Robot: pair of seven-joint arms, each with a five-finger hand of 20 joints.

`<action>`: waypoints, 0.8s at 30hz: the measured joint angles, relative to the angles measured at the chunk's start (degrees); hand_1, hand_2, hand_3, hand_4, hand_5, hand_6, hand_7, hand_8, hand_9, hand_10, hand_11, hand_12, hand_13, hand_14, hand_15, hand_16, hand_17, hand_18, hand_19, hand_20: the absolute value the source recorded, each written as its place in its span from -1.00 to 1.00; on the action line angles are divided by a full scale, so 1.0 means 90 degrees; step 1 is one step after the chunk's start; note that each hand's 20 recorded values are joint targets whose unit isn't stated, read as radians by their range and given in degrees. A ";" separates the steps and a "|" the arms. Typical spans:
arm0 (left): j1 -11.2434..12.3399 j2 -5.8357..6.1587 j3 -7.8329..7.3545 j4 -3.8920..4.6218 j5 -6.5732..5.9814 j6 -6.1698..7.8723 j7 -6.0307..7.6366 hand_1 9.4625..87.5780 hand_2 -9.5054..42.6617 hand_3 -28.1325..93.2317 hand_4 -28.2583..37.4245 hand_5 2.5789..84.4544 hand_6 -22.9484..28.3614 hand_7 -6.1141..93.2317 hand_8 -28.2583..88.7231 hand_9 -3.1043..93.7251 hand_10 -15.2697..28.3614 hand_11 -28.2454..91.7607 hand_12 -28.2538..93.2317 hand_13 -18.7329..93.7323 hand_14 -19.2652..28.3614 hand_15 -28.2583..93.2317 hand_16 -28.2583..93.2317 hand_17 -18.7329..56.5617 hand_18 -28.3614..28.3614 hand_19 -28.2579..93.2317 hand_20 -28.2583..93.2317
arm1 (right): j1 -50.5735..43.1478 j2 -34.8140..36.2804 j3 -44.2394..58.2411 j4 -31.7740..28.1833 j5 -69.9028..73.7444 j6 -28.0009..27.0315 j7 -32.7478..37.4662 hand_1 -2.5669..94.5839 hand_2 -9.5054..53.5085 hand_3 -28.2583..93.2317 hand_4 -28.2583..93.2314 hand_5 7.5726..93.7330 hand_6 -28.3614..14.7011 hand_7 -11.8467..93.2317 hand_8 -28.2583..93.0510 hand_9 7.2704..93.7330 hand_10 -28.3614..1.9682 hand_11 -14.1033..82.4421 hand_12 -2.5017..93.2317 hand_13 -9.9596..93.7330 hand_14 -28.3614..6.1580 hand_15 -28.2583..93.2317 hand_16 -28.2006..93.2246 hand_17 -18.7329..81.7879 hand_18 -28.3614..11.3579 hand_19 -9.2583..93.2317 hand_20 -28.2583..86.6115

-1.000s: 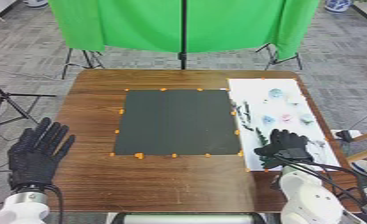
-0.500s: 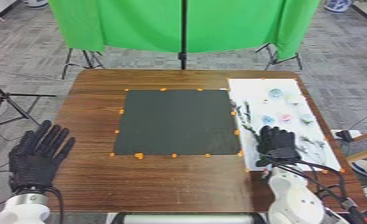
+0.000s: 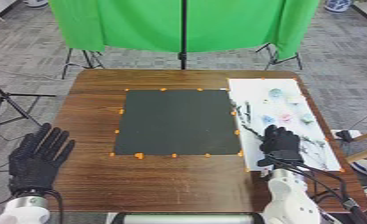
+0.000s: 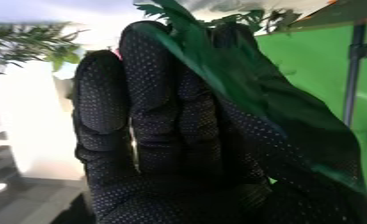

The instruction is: Arrange flowers

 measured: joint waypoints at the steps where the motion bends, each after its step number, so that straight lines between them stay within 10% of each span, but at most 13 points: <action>1: 0.0009 -0.0001 -0.0001 -0.0004 -0.0003 0.0000 0.0005 -0.39 -0.26 0.71 -1.00 0.03 0.08 -0.43 -0.72 -0.07 0.32 -0.16 -0.36 -0.07 0.32 -0.04 -0.64 -0.46 0.48 0.00 -0.26 | 0.0029 0.0012 -0.0059 -0.0018 0.0009 0.0076 0.0111 0.30 -1.00 0.67 -0.97 0.49 0.26 0.07 -0.21 0.77 0.10 -0.36 0.09 0.61 0.26 0.17 0.20 0.15 -0.86 0.79 0.05; 24: 0.0034 -0.0007 0.0094 -0.0011 -0.0044 -0.0012 0.0090 -0.39 -0.29 0.71 -1.00 0.03 0.07 -0.43 -0.73 -0.07 0.29 -0.16 -0.36 -0.07 0.31 -0.04 -0.64 -0.46 0.49 -0.01 -0.26 | 0.2130 -0.0193 -0.1373 -0.0165 0.0273 0.0140 0.0053 0.29 -1.00 0.65 -0.92 0.49 0.25 0.05 -0.18 0.76 0.09 -0.36 0.10 0.59 0.24 0.20 0.18 0.14 -0.89 0.82 0.05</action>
